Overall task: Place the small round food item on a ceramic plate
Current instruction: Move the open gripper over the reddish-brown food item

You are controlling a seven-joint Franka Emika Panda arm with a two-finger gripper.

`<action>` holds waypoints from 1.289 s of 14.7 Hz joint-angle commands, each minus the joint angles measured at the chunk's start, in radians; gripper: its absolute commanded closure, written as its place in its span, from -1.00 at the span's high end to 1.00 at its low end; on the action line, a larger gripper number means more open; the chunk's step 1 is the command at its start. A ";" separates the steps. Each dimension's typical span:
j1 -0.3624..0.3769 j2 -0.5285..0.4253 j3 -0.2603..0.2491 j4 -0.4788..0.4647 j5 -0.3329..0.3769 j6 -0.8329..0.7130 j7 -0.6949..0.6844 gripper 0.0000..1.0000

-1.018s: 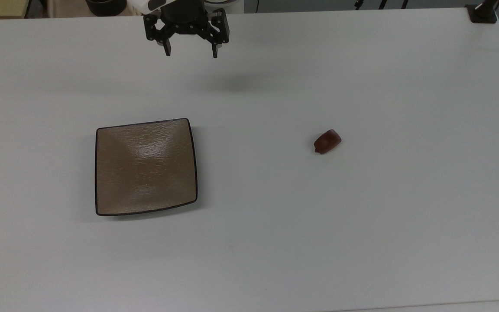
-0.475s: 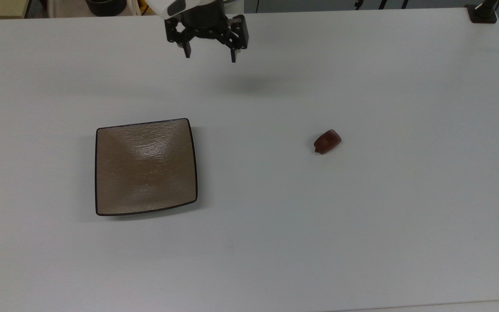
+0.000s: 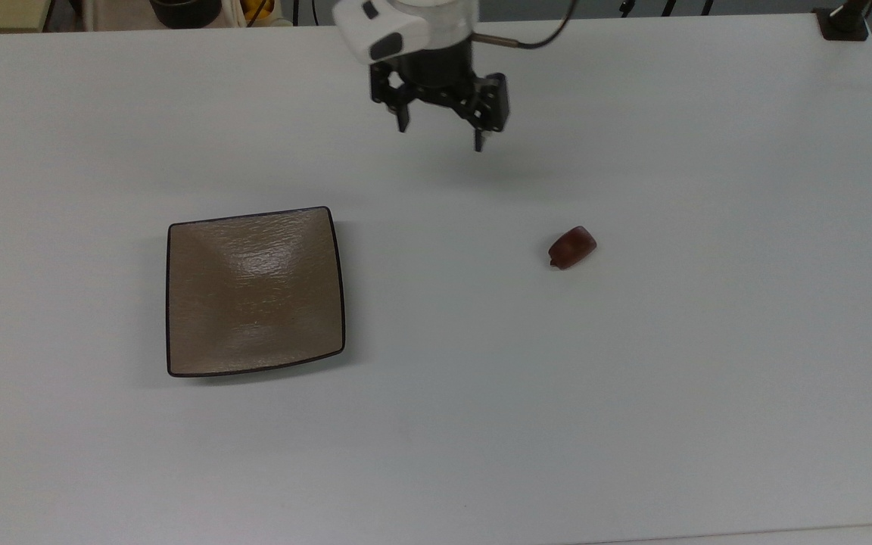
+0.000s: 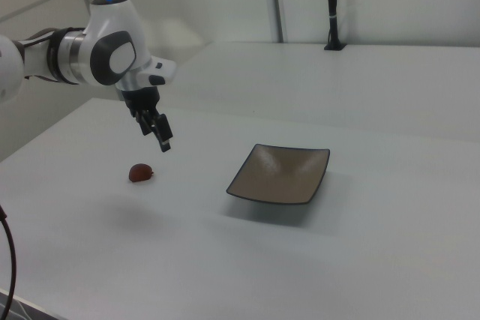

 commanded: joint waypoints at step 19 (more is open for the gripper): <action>0.136 0.403 0.135 0.225 -0.113 0.287 0.672 1.00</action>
